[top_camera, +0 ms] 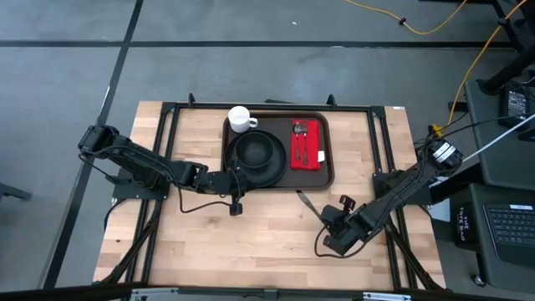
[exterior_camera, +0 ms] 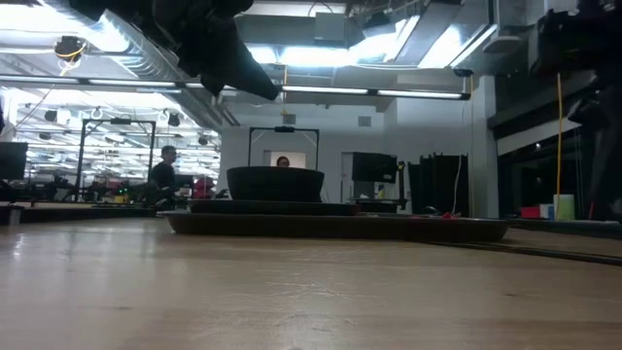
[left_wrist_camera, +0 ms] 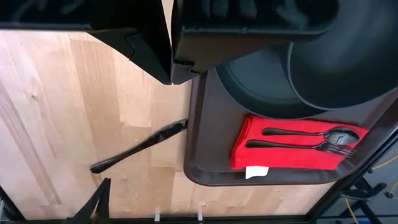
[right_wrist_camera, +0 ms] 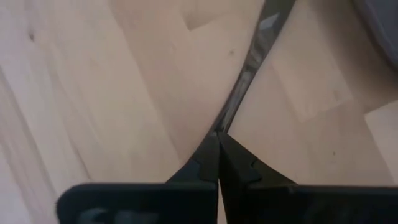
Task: Set up tray
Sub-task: Put the black table knife on the red napkin to the right of the black fork
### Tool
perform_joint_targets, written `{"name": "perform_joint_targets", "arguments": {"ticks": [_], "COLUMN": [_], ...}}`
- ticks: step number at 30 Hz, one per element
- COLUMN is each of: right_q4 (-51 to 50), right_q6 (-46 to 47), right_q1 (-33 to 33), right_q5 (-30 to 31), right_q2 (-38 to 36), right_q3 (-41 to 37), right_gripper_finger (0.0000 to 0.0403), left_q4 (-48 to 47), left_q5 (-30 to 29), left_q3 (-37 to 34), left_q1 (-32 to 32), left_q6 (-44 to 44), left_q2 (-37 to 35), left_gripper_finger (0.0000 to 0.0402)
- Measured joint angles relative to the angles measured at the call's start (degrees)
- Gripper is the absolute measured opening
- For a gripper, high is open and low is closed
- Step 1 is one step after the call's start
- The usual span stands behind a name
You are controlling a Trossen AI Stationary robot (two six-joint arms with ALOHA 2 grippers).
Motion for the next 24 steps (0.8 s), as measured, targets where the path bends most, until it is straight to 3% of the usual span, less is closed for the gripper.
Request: {"name": "perform_joint_targets", "arguments": {"ticks": [10, 24], "right_q4": [3.8, 3.9], "right_q6": [-4.2, -4.6], "right_q1": [-2.8, -3.9], "right_q5": [-2.1, -1.8], "right_q2": [6.0, 7.0], "right_q3": [-0.1, -0.1], "right_gripper_finger": [0.0002, 0.0002], "left_q4": [0.0, 0.0], "left_q5": [0.0, 0.1], "left_q3": [0.0, 0.0], "left_q1": [0.0, 0.0], "left_q6": [-0.1, 0.0], "left_q2": [0.0, 0.0], "left_gripper_finger": [0.0004, 0.0004]}}
